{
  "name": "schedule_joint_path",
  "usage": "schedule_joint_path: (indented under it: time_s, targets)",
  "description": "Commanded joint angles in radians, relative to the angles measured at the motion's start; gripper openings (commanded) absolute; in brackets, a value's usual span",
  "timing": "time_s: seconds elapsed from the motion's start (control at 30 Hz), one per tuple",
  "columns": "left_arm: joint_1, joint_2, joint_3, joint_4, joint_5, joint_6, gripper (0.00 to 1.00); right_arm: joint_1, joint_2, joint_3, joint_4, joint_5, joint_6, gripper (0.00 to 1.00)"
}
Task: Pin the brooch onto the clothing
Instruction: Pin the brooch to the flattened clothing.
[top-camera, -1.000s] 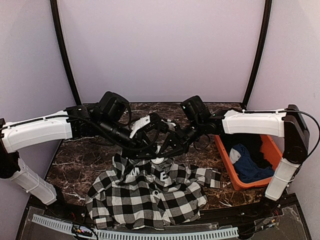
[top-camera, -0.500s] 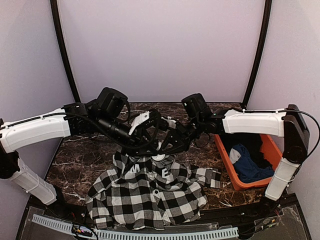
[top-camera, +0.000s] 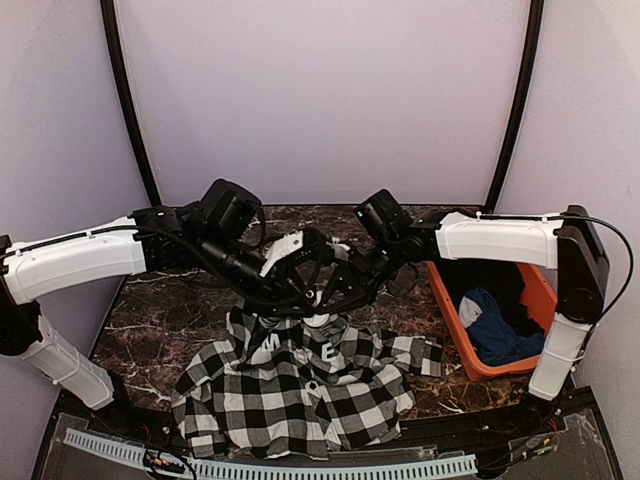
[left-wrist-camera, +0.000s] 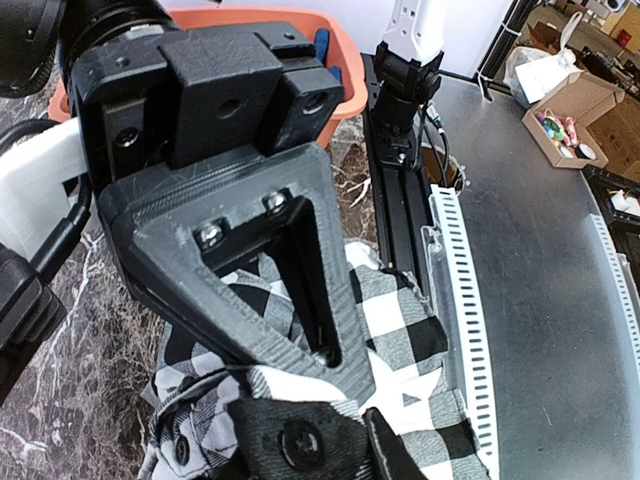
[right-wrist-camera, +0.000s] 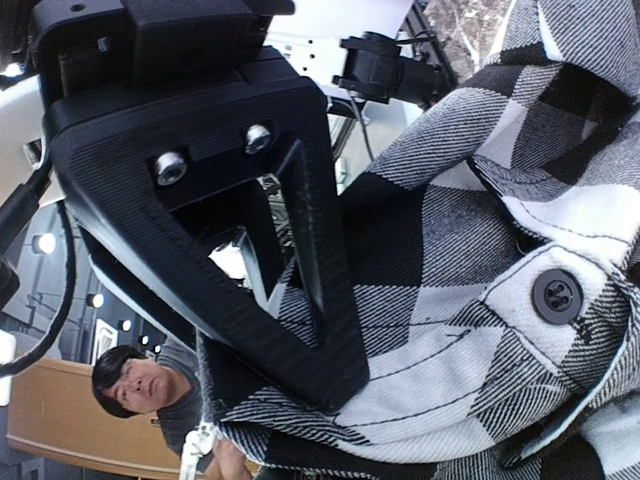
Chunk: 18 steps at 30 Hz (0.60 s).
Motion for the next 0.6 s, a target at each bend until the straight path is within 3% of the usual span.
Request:
schedule_joint_path:
  time_s: [0.0, 0.57]
  targets:
    - [-0.045, 0.072, -0.015, -0.210, -0.050, 0.059, 0.28, -0.015, -0.027, 0.103, 0.035, -0.045, -0.099, 0.00]
    - [-0.067, 0.140, 0.053, -0.298, -0.113, 0.094, 0.24, -0.015, -0.044, 0.120, -0.020, -0.034, -0.140, 0.00]
